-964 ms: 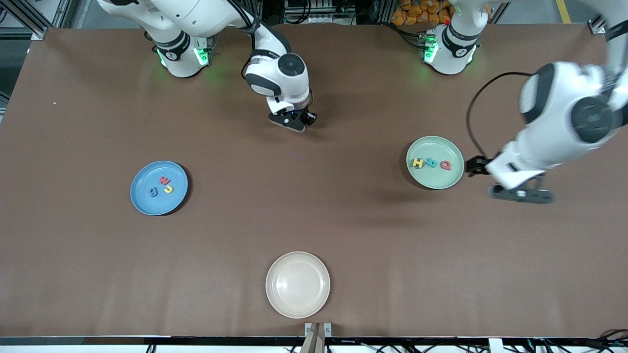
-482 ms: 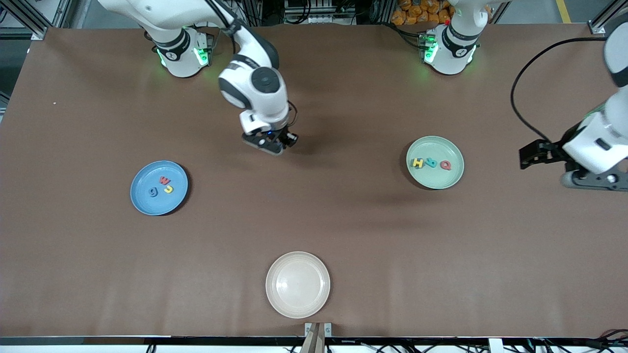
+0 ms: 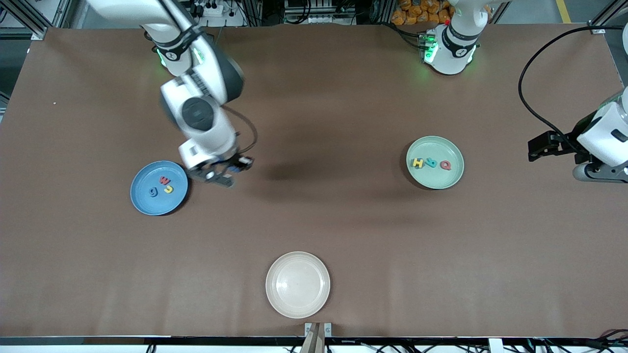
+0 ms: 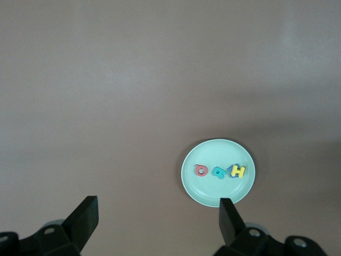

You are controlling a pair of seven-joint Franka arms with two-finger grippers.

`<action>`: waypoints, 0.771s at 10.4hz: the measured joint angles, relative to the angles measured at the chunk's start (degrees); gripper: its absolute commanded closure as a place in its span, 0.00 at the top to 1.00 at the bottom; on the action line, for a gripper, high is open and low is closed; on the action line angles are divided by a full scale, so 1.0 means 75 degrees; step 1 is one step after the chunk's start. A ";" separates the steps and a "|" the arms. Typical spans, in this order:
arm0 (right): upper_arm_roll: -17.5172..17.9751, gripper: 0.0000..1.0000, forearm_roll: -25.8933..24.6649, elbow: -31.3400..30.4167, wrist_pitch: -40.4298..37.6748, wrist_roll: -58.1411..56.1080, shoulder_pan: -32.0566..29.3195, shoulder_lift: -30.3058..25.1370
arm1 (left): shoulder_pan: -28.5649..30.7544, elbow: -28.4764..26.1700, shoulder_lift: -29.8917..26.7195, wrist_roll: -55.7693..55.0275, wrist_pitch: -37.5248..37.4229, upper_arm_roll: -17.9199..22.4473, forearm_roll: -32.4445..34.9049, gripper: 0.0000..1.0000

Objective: Sort upper and lower case letters into plates
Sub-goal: 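Carry the blue m to the blue plate while the left gripper withdraws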

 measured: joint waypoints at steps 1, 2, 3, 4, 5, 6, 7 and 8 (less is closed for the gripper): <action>-0.0467 0.00 0.0042 0.0054 -0.0279 -0.0779 -0.0033 0.0000 | -0.0011 0.0001 0.0001 0.0000 -0.0018 -0.0020 -0.0100 1.00; -0.0990 0.00 0.0099 0.0060 -0.0521 -0.1456 -0.0048 0.0003 | -0.0012 0.0001 0.0001 0.0000 -0.0028 -0.0028 -0.0204 1.00; -0.1519 0.00 0.0199 0.0045 -0.0670 -0.2038 -0.0055 0.0027 | -0.0007 0.0001 0.0002 0.0000 -0.0031 -0.0029 -0.0232 1.00; -0.2001 0.00 0.0256 0.0011 -0.0716 -0.2563 -0.0068 0.0094 | -0.0005 0.0001 0.0004 0.0000 -0.0033 -0.0028 -0.0235 1.00; -0.2364 0.00 0.0276 -0.0039 -0.0721 -0.2935 -0.0082 0.0174 | -0.0001 0.0001 0.0006 0.0000 -0.0033 -0.0023 -0.0236 1.00; -0.2576 0.00 0.0280 -0.0106 -0.0723 -0.3138 -0.0083 0.0239 | 0.0007 0.0003 0.0006 0.0000 -0.0033 -0.0007 -0.0236 1.00; -0.2715 0.00 0.0289 -0.0156 -0.0723 -0.3272 -0.0086 0.0297 | 0.0016 0.0005 0.0007 0.0005 -0.0033 0.0026 -0.0236 1.00; -0.2804 0.10 0.0352 -0.0169 -0.0719 -0.3360 -0.0092 0.0362 | 0.0025 0.0016 0.0006 0.0017 -0.0041 0.0055 -0.0236 1.00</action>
